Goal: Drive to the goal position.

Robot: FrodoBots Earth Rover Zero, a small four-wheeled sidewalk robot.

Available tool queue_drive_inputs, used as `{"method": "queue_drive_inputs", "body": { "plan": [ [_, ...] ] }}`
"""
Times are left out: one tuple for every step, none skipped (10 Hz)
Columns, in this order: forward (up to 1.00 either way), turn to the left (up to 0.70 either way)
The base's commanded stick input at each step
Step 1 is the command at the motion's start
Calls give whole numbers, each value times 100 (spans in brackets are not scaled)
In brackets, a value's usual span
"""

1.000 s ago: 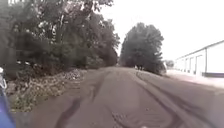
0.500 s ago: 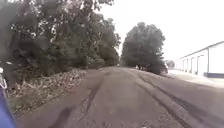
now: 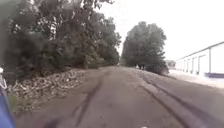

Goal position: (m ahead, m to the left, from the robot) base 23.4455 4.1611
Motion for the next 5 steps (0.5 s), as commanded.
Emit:
{"method": "queue_drive_inputs", "body": {
  "plan": [
    [70,-36],
    [70,-36],
    [70,-24],
    [70,-1],
    [70,-1]
  ]
}}
